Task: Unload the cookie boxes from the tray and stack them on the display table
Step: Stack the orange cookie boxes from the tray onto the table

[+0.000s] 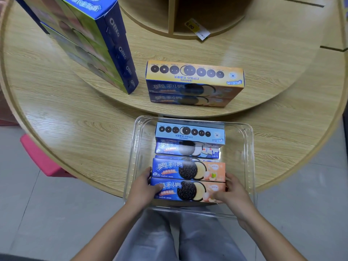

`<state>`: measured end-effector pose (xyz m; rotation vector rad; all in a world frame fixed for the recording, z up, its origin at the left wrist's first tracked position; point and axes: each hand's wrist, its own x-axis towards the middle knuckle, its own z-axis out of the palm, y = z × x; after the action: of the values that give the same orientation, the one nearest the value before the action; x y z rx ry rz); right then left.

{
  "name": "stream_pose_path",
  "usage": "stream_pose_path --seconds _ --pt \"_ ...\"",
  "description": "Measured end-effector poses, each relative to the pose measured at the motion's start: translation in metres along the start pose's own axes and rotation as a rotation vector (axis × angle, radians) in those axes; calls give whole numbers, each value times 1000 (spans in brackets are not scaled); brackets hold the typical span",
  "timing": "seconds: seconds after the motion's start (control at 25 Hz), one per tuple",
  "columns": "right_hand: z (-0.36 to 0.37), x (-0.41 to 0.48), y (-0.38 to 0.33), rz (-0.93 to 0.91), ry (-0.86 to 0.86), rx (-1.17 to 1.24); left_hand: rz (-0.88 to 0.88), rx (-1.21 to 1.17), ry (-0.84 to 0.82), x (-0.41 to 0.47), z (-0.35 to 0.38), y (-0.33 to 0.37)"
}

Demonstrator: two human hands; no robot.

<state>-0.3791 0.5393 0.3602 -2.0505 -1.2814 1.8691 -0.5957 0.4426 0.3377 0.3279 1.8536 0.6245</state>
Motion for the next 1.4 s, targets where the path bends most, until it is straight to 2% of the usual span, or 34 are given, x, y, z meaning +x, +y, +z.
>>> stream_pose_path --seconds 0.08,0.2,0.4,0.52,0.8,1.24,1.4 --pt "-6 3 -3 29 -21 18 -29 -65 -9 0 -2 3" --pt "-7 10 -5 40 -101 -79 -21 -53 -44 4 -1 3" --pt "0 12 4 -5 -51 -180 61 -21 30 6 8 -2" --pt "-2 7 2 -97 -21 -209 113 -47 74 0 5 -5" --pt "-9 0 -16 -327 47 -102 287 -195 154 -7 -14 15" --pt "-23 -31 -100 -731 316 155 685 -353 224 -30 -43 109" --pt "-34 -37 -140 -872 340 172 830 -374 269 -33 -52 145"
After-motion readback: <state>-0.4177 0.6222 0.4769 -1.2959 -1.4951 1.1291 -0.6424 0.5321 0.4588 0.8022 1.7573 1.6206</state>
